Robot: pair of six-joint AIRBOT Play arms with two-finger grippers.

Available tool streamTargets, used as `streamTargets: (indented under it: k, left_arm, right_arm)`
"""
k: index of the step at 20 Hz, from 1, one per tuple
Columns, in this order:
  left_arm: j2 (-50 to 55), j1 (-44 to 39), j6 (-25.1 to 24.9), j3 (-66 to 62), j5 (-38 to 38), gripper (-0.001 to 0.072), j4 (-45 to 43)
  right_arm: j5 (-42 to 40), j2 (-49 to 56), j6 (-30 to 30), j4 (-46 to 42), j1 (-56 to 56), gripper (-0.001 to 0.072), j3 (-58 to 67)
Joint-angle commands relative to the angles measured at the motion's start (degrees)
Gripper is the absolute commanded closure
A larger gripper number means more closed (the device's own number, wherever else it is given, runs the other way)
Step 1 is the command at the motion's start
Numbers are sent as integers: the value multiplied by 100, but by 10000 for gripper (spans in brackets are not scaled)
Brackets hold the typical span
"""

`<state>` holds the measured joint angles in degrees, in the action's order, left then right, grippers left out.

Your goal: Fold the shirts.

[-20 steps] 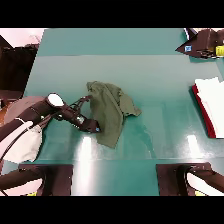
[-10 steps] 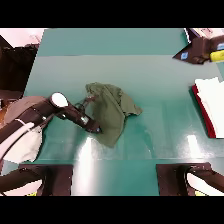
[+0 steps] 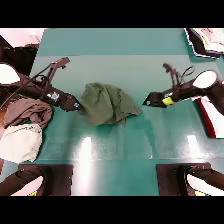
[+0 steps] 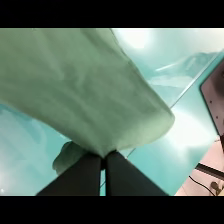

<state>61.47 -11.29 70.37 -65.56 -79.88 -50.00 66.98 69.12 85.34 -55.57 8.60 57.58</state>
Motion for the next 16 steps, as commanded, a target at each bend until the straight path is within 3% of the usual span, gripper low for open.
streamTargets:
  k: [1, 7, 14, 15, 16]
  left_arm:
    - [-76, 74, 17, -109, -162, 685, -127]
    - [-76, 74, 17, -109, -179, 685, -170]
    - [-76, 74, 17, -109, -186, 685, -260]
    - [-76, 74, 15, -109, -186, 685, -260]
    - [-76, 74, 17, -109, -186, 685, -260]
  right_arm:
    - [-584, 595, -238, 221, -61, 273, -496]
    - [-614, 1676, -422, 317, -72, 274, 267]
    - [-68, 2315, -503, 304, -72, 280, 640]
    - [15, 2369, -570, 313, -57, 352, 640]
    - [33, 2378, -706, 313, -44, 519, 640]
